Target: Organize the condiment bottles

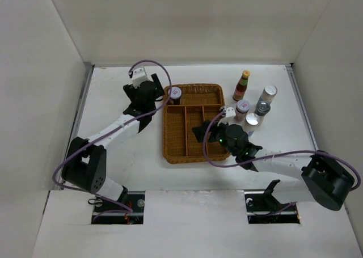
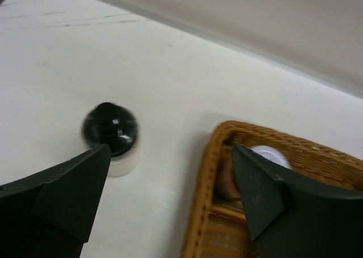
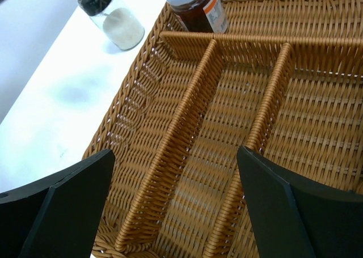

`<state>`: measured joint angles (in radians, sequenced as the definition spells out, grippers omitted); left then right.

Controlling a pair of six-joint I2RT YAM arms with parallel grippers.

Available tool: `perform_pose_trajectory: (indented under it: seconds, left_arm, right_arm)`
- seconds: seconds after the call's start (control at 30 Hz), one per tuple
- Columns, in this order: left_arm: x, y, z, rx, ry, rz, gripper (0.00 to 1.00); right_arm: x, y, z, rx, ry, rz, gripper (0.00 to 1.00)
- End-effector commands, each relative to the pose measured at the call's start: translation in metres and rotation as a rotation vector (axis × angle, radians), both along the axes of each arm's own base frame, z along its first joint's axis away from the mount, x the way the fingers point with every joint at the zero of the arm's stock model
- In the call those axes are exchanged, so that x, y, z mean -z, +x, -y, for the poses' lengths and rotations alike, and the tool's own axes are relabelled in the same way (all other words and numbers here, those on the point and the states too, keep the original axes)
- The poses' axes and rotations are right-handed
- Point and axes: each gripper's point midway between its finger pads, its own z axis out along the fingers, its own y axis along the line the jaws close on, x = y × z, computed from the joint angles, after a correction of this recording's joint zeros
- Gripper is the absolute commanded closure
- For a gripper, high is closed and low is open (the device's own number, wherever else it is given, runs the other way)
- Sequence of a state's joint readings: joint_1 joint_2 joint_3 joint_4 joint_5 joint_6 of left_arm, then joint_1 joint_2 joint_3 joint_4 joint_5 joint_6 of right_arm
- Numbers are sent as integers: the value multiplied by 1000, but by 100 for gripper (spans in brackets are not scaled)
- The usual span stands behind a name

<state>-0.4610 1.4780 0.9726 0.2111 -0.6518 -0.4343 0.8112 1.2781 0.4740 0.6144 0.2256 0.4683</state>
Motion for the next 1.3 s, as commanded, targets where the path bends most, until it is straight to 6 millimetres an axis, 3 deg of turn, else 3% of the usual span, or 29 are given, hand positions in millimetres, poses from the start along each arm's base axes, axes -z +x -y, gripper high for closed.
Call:
perform_pose_trajectory:
  seconds: [0.0,0.2,0.53,0.73,0.87,0.97,1.07,1.17,1.27]
  left_arm:
    - [27,-4,-36,-114,41,-74,13]
    - [44,10,-59,-160,38,-109,15]
    - [72,45,-71,-156,28,-164,22]
    - [57,40,-69,-152,26,-107,62]
    - [40,13,-72,-173,50,-62,71]
    - [16,-17,-58,-128,52,-9,72]
    - [-13,-46,-31,-35,23,57,72]
    - [-35,-68,1,72,-15,104,72]
    - [-43,-77,41,187,-47,121,72]
  right_arm:
    - [-14,6,-3,8,45,34,4]
    - [-13,6,-3,6,45,33,3]
    - [-12,5,-6,-4,42,27,3]
    - [-10,6,-9,-10,37,22,3]
    - [-14,5,-7,-11,50,34,3]
    - [-15,4,-7,-10,51,33,3]
    - [-17,5,-5,-2,54,44,3]
    - [-14,5,-5,-1,57,35,4]
    - [-24,5,0,18,70,61,5]
